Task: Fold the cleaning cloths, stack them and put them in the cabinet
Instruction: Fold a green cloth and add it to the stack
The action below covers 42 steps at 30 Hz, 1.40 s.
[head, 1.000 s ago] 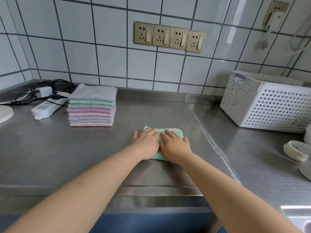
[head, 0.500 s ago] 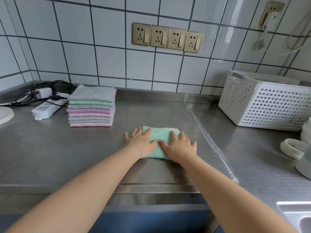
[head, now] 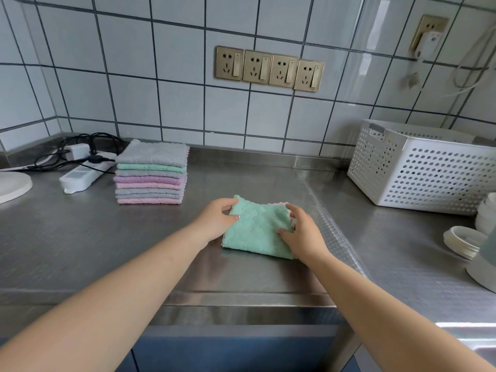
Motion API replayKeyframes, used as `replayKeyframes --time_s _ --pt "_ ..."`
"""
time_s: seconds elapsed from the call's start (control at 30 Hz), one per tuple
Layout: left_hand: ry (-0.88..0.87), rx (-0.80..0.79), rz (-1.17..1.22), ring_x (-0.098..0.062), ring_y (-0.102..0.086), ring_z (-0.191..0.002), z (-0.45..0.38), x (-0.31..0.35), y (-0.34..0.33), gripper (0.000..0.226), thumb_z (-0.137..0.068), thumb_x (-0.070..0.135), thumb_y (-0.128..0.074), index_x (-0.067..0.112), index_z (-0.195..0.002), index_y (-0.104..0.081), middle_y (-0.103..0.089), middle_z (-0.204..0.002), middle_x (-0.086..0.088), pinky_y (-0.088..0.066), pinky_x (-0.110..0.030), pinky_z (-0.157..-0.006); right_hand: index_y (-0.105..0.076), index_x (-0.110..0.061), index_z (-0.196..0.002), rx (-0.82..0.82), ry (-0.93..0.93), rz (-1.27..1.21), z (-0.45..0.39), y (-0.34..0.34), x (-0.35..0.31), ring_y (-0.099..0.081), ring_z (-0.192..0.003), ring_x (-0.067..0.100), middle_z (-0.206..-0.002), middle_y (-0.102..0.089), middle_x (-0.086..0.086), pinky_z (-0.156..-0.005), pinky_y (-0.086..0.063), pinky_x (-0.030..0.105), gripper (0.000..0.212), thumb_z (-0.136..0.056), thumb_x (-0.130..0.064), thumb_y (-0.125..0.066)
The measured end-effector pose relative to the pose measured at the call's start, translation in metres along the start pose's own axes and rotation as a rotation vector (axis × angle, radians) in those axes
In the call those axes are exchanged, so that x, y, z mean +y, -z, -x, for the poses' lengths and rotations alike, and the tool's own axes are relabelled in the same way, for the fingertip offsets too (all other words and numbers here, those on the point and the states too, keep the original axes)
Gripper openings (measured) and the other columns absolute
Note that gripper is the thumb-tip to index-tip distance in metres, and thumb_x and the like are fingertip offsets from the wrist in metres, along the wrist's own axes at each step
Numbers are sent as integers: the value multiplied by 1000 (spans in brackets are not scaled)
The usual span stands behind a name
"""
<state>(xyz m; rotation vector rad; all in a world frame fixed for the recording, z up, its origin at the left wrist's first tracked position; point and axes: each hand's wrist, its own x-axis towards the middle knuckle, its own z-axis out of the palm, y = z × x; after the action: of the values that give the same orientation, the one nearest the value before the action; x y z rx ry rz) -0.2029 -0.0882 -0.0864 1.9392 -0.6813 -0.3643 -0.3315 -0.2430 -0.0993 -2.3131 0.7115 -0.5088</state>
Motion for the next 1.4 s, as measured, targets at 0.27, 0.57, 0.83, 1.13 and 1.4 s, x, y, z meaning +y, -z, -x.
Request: replayKeyframes --time_s 0.27,0.57,0.83,1.13,1.4 --pt "164 -108 495 -23 -58 -110 -3 -8 6 48 -89 -14 -47 5 -132 -49 -57 -127 -13 -45 -35 -97 -39 -25 -140 97 -142 -420 -12 -5 -7 -54 -98 11 -142 -42 3 -89 -47 31 57 -89 -10 -60" --pt "80 5 604 -17 -62 -110 -46 -5 29 46 -89 -12 -48 17 -124 -57 -61 -126 -2 -49 -36 -95 -51 -10 -129 -361 -432 -966 -81 -5 -16 -69 -95 27 -110 -70 12 -72 -58 37 45 -86 -6 -64" --pt "199 62 693 -14 -66 -104 -87 0 56 44 -90 -8 -49 22 -119 -60 -67 -118 3 -55 -31 -86 -62 -8 -114 -677 -491 -985 -130 -10 -34 -68 -100 27 -110 -71 13 -89 -54 40 41 -75 -21 -63" --pt "438 174 738 -17 -66 -104 -76 35 135 44 -90 -6 -51 23 -122 -60 -67 -117 1 -53 -38 -88 -61 -5 -116 -836 -599 -1091 -148 1 -124 -71 -89 26 -110 -70 15 -66 -60 33 38 -80 -17 -58" --pt "424 239 507 -10 -58 -112 -100 44 233 44 -90 3 -56 27 -127 -55 -57 -131 4 -44 -38 -102 -61 -4 -108 -759 -629 -1097 -194 -29 -220 -73 -74 22 -91 -74 11 -57 -58 29 19 -92 -11 -55"
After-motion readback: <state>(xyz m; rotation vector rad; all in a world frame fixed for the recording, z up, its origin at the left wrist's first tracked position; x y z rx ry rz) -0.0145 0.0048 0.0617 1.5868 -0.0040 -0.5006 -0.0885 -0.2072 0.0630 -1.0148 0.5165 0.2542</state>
